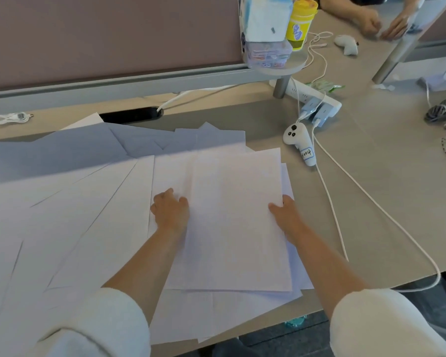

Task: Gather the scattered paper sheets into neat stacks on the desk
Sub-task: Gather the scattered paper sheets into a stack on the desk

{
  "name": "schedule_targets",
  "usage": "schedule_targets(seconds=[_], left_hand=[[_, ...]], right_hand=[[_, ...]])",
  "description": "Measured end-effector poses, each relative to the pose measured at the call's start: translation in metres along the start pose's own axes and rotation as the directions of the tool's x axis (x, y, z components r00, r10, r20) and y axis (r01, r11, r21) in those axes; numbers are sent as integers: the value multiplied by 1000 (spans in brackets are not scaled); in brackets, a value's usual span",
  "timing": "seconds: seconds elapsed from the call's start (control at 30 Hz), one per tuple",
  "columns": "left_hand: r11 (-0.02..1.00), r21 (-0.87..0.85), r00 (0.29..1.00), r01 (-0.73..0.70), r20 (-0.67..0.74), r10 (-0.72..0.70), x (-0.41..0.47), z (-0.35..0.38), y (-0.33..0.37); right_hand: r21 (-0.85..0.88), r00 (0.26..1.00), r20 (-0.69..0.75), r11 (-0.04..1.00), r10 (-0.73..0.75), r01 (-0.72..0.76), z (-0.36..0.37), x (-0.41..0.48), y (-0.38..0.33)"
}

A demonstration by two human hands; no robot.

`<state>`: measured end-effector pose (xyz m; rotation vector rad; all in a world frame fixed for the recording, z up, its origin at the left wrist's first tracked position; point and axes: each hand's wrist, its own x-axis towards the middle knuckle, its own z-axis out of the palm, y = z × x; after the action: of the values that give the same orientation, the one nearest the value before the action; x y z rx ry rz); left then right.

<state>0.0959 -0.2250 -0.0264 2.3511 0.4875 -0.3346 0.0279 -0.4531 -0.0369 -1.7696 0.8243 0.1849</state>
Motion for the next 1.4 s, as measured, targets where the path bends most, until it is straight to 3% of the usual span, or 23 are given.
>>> schedule_targets(seconds=[0.1,0.27,0.47,0.57,0.77,0.87,1.07,1.27,1.4], left_hand=[[991,-125,998,49,48,-43,10,-9,-6],[942,-293,983,162,134,-128,22,-21,-18],[880,-393,945,267,286,-159,14,-25,-18],[897,-360,937,256,321,-138,11,-27,-19],[963,-229,954,139,292,-68,5,-25,-23],[969,-211,962,126,265,-67,0,-25,-20],[984,-105,965,142,237,-114,0,-21,-17],[979,-87,950,182,273,-152,1,-21,-15],[955,-164,935,246,299,-190,2,-20,-18]], right_hand=[[-4,998,-20,998,-58,58,1,-2,1],[256,995,86,966,-51,28,-1,-10,-3],[37,999,53,999,8,-10,18,-12,-5],[19,1000,28,1000,-5,4,25,-15,-10],[140,995,66,988,-79,69,22,-18,-12],[49,994,35,994,-103,101,23,-18,-12],[-140,995,-13,985,-101,98,32,-14,-23],[-43,999,-14,998,-39,38,24,-9,-26],[-26,1000,-18,1000,-14,14,25,-7,-25]])
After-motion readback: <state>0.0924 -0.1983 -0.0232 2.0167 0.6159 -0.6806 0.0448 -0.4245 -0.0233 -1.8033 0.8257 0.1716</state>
